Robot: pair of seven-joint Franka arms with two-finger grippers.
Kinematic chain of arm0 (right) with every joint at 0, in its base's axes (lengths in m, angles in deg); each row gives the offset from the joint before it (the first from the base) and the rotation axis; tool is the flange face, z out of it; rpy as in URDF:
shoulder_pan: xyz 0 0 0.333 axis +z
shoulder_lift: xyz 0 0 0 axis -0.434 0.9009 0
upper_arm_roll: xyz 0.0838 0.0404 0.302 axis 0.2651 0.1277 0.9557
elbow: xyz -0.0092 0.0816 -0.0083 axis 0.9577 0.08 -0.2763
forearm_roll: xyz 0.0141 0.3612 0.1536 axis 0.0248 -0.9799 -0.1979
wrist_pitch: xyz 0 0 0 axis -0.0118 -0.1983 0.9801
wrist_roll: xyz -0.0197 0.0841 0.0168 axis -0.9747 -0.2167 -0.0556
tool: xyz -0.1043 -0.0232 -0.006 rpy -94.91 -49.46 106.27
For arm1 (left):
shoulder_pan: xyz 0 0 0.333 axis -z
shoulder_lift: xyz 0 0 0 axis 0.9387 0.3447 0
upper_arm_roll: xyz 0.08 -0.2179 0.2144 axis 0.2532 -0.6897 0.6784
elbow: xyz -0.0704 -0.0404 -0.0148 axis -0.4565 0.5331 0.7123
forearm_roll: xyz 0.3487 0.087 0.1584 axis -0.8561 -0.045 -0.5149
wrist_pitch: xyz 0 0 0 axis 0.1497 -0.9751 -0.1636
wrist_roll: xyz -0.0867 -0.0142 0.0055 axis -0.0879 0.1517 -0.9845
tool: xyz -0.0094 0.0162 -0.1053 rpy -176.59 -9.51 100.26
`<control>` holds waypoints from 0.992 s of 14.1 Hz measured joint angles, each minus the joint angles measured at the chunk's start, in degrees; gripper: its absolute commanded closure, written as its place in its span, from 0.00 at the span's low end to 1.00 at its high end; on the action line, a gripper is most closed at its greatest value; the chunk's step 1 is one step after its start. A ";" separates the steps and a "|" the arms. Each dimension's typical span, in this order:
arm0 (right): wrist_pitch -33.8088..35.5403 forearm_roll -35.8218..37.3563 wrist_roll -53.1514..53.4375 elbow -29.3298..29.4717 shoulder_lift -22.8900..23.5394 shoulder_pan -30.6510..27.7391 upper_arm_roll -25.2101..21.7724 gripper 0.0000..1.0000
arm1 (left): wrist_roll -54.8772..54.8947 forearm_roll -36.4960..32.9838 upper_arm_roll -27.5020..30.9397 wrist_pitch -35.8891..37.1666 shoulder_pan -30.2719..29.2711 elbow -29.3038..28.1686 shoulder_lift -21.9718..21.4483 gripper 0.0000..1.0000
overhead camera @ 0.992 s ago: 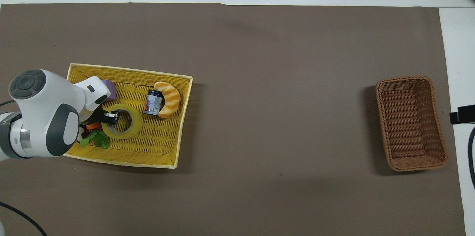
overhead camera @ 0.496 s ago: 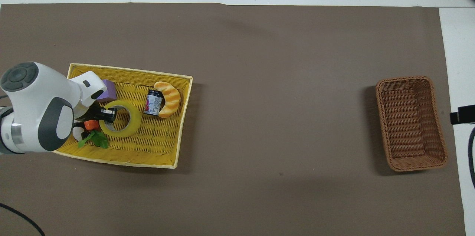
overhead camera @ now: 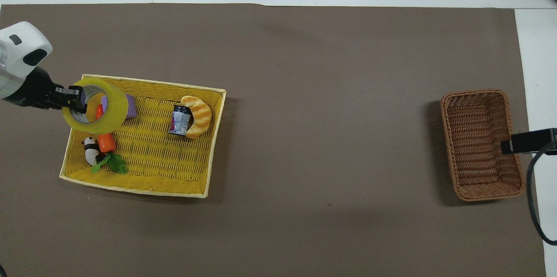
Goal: Move tape to another basket
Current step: 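Lift the tape with the left gripper while the right gripper reaches toward it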
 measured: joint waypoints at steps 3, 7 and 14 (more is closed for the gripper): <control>-5.22 -1.74 2.57 -2.91 0.47 4.61 0.19 0.00 | -0.11 0.00 -0.38 0.19 -0.07 0.10 0.25 1.00; -11.18 -3.46 11.69 -4.85 1.69 12.53 0.51 0.00 | -6.47 0.09 -1.59 0.19 3.24 0.11 0.46 1.00; -20.64 -16.89 31.17 -5.34 6.34 20.07 0.87 0.00 | -18.53 5.76 -2.34 0.13 16.17 0.04 0.46 1.00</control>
